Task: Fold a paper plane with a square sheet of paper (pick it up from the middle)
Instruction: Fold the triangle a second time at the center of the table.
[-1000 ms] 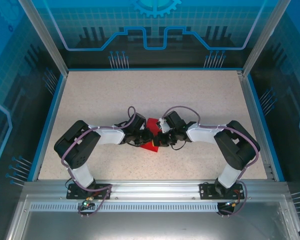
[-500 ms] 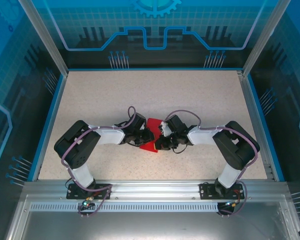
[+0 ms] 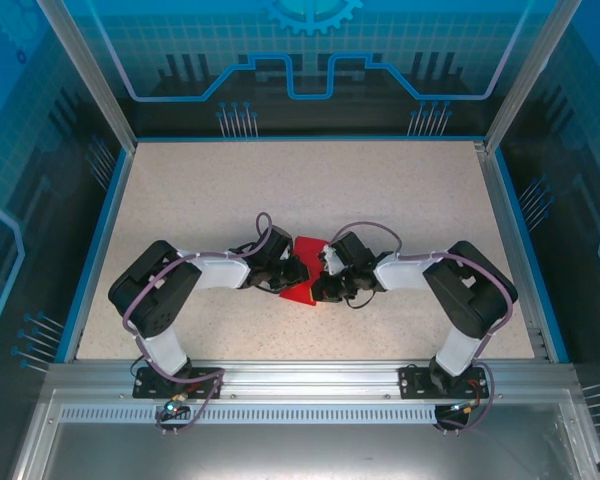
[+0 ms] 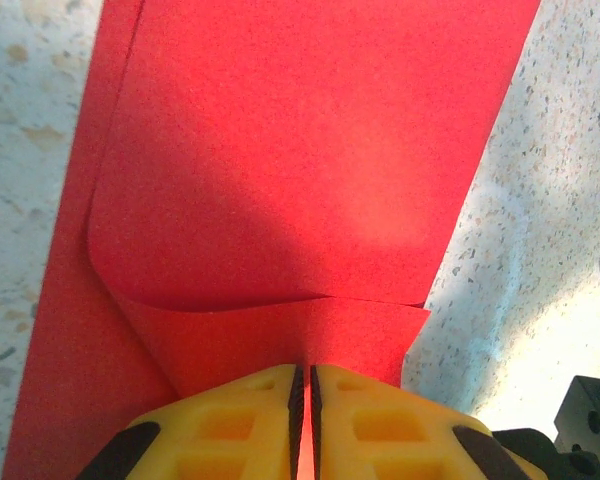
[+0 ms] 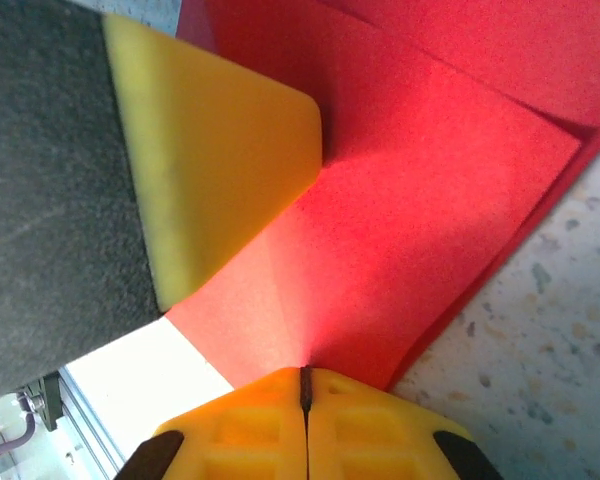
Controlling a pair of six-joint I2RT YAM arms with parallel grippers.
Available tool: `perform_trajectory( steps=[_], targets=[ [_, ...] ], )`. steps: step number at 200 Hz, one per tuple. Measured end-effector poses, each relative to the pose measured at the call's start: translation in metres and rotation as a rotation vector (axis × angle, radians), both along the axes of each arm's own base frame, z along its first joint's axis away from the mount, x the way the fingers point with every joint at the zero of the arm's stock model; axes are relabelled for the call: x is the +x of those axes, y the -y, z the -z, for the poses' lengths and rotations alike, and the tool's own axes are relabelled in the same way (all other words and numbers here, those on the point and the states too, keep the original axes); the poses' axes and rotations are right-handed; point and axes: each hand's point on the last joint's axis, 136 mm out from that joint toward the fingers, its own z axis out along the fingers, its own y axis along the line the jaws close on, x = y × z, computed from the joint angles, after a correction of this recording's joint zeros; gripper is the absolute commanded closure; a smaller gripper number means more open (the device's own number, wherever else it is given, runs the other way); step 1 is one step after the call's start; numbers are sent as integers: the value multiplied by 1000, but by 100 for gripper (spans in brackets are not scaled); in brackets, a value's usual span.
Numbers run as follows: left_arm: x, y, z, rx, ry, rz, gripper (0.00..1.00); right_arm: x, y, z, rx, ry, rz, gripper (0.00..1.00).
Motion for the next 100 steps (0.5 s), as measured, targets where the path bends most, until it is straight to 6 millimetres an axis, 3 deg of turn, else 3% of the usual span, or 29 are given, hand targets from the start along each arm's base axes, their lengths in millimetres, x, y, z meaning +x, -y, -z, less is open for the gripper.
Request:
perform_trajectory(
  steps=[46, 100],
  targets=[
    [0, 0, 0, 0, 0, 0, 85, 0, -6, -18, 61, 16, -4, 93],
    [0, 0, 0, 0, 0, 0, 85, -5, -2, 3, 21, -34, 1, 94]
  ],
)
